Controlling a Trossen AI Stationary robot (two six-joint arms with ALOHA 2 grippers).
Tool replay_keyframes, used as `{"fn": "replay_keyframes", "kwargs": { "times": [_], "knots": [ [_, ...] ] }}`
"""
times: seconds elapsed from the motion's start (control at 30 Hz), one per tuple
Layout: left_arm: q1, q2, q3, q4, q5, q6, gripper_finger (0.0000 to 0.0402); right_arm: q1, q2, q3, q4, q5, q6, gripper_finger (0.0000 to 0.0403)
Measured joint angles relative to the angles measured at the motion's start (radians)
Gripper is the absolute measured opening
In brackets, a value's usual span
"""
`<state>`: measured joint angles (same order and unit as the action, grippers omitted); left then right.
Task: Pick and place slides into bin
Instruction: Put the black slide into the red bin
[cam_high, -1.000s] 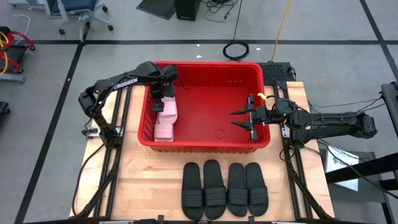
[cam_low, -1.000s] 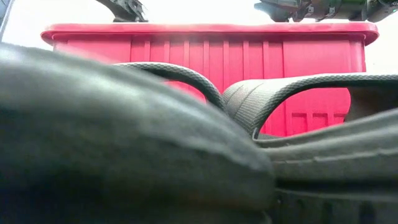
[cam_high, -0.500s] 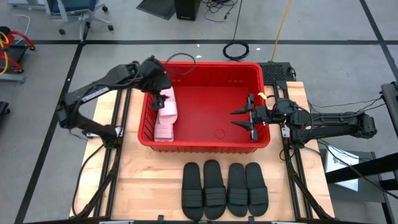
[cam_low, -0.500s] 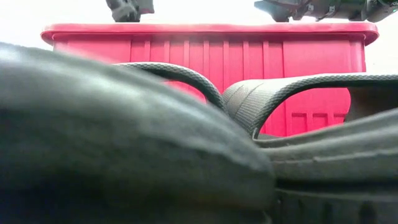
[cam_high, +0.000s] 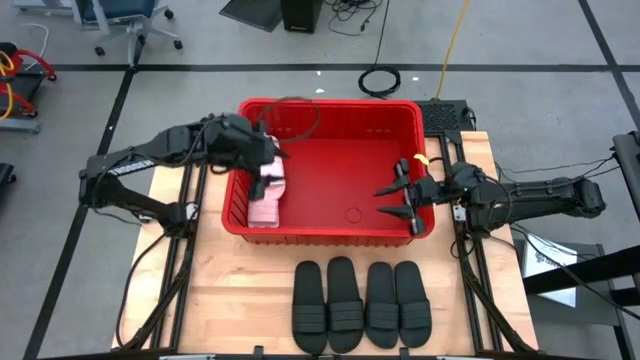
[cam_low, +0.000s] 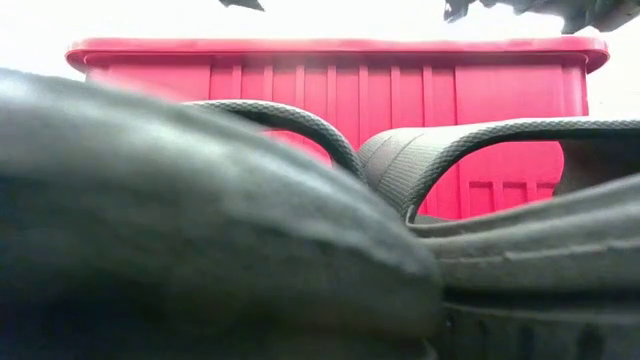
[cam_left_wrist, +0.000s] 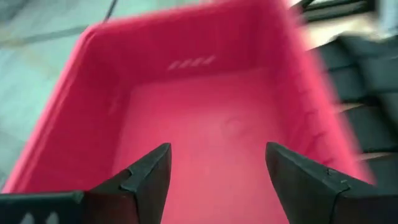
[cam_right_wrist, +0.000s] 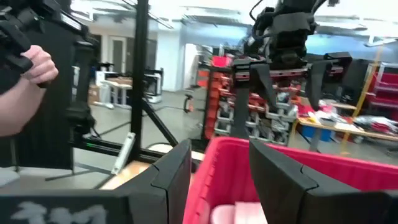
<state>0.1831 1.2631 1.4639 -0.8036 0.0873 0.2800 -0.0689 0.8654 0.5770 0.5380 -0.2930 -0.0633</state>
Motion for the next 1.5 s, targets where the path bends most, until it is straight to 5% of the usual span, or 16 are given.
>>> {"fn": "replay_keyframes", "kwargs": {
  "times": [0.4, 0.7, 0.97, 1.5],
  "knots": [
    [-0.404, 0.018, -0.001, 0.113, -0.072, -0.003, 0.0255, 0.132, 0.000, 0.000, 0.041, 0.029, 0.026, 0.0150],
    [-0.587, 0.138, 0.000, 0.124, -0.151, -0.085, 0.0255, 0.229, 0.000, 0.000, 0.042, 0.059, 0.026, 0.0150],
    [-0.654, 0.275, 0.000, 0.186, -0.228, -0.159, 0.0255, 0.293, 0.000, 0.000, 0.069, 0.062, 0.027, 0.0150],
    [-0.696, 0.477, 0.000, 0.232, -0.221, -0.425, 0.0255, 0.379, 0.000, 0.000, 0.048, 0.166, 0.025, 0.0150]
  ]
}}
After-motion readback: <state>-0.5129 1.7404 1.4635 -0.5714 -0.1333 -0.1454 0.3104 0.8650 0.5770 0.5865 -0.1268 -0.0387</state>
